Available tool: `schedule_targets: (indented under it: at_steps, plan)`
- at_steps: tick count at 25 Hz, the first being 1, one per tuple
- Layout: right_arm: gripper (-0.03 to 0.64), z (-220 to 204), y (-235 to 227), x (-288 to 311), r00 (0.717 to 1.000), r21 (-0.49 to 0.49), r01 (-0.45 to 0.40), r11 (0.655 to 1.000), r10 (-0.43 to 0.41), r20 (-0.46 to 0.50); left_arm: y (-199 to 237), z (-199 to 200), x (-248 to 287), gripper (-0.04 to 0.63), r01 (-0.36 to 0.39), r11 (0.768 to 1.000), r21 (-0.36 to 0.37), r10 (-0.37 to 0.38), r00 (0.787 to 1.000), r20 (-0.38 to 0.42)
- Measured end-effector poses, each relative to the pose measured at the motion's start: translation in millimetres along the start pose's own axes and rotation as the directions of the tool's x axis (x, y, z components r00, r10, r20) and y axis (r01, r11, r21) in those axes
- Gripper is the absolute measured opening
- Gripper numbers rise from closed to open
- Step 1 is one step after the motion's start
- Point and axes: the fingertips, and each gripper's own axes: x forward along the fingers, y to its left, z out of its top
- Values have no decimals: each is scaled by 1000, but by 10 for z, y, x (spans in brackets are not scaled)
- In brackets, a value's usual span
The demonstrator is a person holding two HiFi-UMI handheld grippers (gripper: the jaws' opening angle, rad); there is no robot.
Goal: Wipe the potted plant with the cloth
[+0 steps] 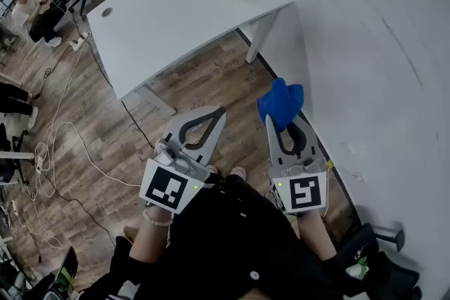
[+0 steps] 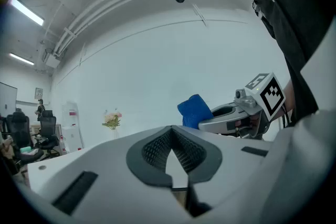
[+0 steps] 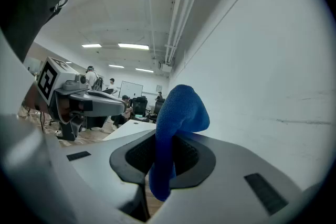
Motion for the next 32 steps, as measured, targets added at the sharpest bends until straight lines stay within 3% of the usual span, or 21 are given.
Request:
schedule_targets:
  at_steps: [8, 19, 32]
  plan:
    - [86, -27, -17, 14, 999, -20, -26, 999, 26, -19, -11, 1, 37, 6, -5, 1000, 7, 5, 1000, -1]
    - [86, 23, 54, 78, 1000, -12, -12, 1000, 11, -9, 130, -81, -54, 6, -22, 999, -36, 22, 1000, -17]
    - [86, 148, 275, 202, 999, -25, 32, 999, -32, 9, 372, -58, -286, 6, -21, 1000, 7, 21, 1000, 20]
